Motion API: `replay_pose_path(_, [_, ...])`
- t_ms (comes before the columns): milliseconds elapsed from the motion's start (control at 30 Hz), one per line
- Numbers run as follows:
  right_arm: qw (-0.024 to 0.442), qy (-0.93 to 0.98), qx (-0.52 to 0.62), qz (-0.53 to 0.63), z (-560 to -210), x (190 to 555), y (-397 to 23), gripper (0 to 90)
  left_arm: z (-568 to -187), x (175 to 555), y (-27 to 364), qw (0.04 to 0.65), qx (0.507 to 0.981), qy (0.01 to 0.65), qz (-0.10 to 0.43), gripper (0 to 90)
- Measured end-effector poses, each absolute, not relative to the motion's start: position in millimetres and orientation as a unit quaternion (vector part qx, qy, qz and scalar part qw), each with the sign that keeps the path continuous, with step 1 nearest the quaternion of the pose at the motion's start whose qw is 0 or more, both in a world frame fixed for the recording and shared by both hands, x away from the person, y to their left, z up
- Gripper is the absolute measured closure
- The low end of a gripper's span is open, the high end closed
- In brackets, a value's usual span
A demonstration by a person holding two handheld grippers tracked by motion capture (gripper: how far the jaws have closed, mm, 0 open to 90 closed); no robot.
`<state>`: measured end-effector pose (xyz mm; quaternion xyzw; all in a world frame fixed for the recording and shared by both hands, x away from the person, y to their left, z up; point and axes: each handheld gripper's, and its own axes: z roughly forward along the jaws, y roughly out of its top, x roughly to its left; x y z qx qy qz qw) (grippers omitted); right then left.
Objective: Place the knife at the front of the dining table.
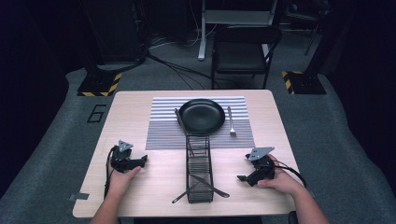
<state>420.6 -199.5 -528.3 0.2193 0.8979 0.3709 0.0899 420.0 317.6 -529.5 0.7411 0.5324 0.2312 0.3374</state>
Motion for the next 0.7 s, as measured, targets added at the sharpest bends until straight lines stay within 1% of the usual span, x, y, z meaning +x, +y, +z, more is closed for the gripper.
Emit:
replay_pose_path(233, [0.091, 0.898, 0.216, 0.372, -528.3, 421.2, -199.6, 0.0, -529.3, 420.4, 317.9, 0.338, 0.739, 0.533, 0.236, 15.6])
replay_pose_path(333, [0.091, 0.899, 0.215, 0.371, -528.3, 421.3, -199.6, 0.0, -528.6, 420.4, 318.4, 0.336, 0.737, 0.537, 0.236, 19.1])
replay_pose_path(500, [0.091, 0.898, 0.216, 0.372, -528.3, 421.3, -199.6, 0.0, -529.2, 420.5, 318.2, 0.339, 0.733, 0.538, 0.24, 20.0])
replay_pose_path(567, [0.09, 0.898, 0.215, 0.372, -528.4, 421.3, -199.6, 0.0, -529.2, 420.5, 318.4, 0.341, 0.732, 0.539, 0.241, 21.2])
replay_pose_path(600, [0.091, 0.898, 0.215, 0.372, -528.3, 421.3, -199.6, 0.0, -529.4, 420.2, 318.3, 0.343, 0.73, 0.539, 0.243, 23.7])
replay_pose_path(700, [0.09, 0.898, 0.215, 0.372, -528.4, 421.3, -199.6, 0.0, -529.2, 419.5, 318.4, 0.344, 0.73, 0.538, 0.243, 25.2])
